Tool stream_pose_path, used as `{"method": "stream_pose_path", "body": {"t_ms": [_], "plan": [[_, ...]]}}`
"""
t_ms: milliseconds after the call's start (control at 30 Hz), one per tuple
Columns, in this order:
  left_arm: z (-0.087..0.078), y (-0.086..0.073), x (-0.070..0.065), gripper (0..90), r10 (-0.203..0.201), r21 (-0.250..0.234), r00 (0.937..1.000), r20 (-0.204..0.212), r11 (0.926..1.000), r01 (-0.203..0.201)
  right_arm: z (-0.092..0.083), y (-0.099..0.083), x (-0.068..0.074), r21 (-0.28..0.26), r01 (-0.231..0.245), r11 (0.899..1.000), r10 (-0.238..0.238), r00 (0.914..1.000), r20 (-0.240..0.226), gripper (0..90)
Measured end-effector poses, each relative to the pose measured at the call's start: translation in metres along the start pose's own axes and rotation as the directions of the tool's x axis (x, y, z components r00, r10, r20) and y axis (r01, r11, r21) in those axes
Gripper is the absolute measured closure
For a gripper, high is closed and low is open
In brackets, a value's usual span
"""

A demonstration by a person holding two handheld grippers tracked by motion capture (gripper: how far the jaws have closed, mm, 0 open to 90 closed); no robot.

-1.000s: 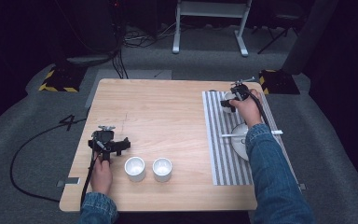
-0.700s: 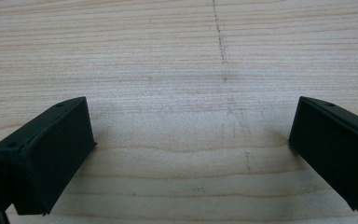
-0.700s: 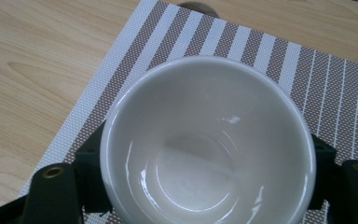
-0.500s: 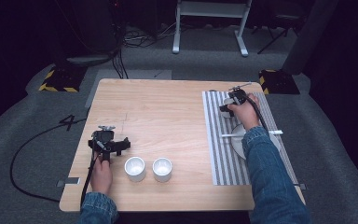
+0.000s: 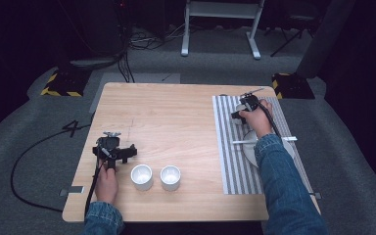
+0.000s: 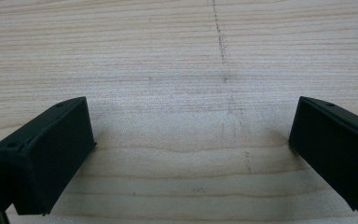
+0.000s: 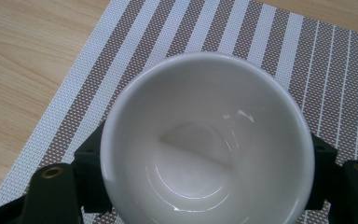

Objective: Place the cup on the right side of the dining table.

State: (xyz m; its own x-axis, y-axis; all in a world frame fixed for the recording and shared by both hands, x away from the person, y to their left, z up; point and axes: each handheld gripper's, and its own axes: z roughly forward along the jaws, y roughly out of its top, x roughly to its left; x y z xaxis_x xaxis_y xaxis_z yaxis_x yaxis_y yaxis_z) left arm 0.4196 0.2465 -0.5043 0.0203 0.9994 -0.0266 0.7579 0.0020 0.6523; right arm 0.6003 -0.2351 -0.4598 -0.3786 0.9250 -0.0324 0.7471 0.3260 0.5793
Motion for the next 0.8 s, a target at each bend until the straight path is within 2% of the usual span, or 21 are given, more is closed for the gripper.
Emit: {"method": "stream_pose_path", "body": {"t_ms": [167,367,633,800], "plan": [[0.000,0.000,0.000,0.1,-0.001,0.000,1.0000,0.000,1.0000,0.001,-0.001,0.000,-0.001,0.000,-0.019,1.000,0.019,0.9998,0.000,25.6],[0.000,0.000,0.000,0.1,-0.001,0.000,1.0000,0.000,1.0000,0.001,-0.004,0.001,-0.002,-0.013,-0.013,1.000,0.013,0.9999,-0.002,23.1],[0.001,0.001,-0.001,0.1,-0.005,-0.004,1.0000,0.000,1.0000,0.005,-0.026,0.008,-0.001,-0.078,-0.010,0.997,0.011,0.9999,0.006,23.2],[0.001,0.001,-0.001,0.1,-0.004,-0.003,1.0000,0.000,1.0000,0.004,-0.046,0.015,0.002,-0.101,0.022,0.995,-0.021,0.9997,0.010,23.0]]}}
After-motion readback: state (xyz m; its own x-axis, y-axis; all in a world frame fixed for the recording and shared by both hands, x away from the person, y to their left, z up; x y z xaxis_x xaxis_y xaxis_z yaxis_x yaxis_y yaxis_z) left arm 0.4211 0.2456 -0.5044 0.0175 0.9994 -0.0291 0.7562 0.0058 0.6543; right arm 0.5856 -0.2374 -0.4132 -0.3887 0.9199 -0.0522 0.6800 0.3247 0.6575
